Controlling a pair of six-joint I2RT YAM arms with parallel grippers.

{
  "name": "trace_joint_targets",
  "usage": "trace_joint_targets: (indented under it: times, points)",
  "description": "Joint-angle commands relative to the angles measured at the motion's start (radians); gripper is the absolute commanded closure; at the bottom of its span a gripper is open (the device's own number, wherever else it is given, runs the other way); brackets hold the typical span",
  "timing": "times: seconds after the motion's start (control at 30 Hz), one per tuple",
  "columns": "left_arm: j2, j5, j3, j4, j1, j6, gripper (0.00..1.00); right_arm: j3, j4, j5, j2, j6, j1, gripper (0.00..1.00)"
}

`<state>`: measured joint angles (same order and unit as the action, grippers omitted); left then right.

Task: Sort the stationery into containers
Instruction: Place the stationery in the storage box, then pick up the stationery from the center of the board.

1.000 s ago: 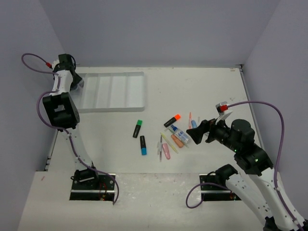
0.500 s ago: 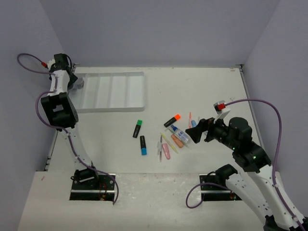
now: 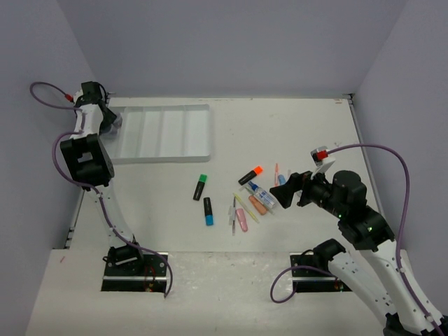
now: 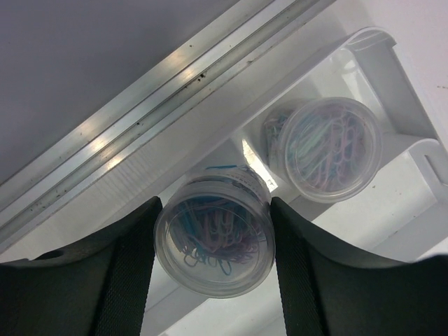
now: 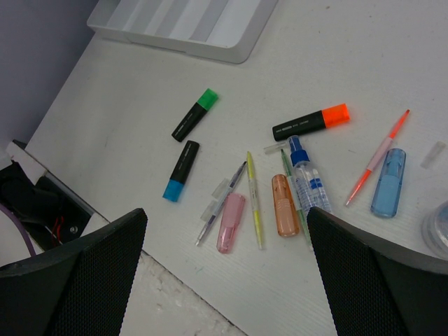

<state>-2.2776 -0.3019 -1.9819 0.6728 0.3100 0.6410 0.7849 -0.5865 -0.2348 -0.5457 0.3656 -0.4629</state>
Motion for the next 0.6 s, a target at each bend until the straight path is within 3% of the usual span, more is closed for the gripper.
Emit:
trace_joint_targets:
  times: [0.0,0.23,0.47,0.57]
  points:
    - [0.031,0.002,-0.001,-0.02,0.003,-0.03,0.33,-0.002,0.025,-0.018,0.001,-0.011,-0.002,0.01]
    - [0.076,0.005,-0.001,-0.011,-0.007,-0.043,0.11,-0.003,0.026,-0.021,-0.005,-0.01,-0.002,0.01]
    - [0.198,0.068,0.039,0.011,-0.061,-0.041,0.05,-0.004,0.036,0.029,-0.027,0.014,0.0,0.01]
    - [0.353,0.115,0.158,-0.01,-0.133,-0.025,0.0,-0.013,0.041,0.078,-0.054,0.052,0.0,0.01]
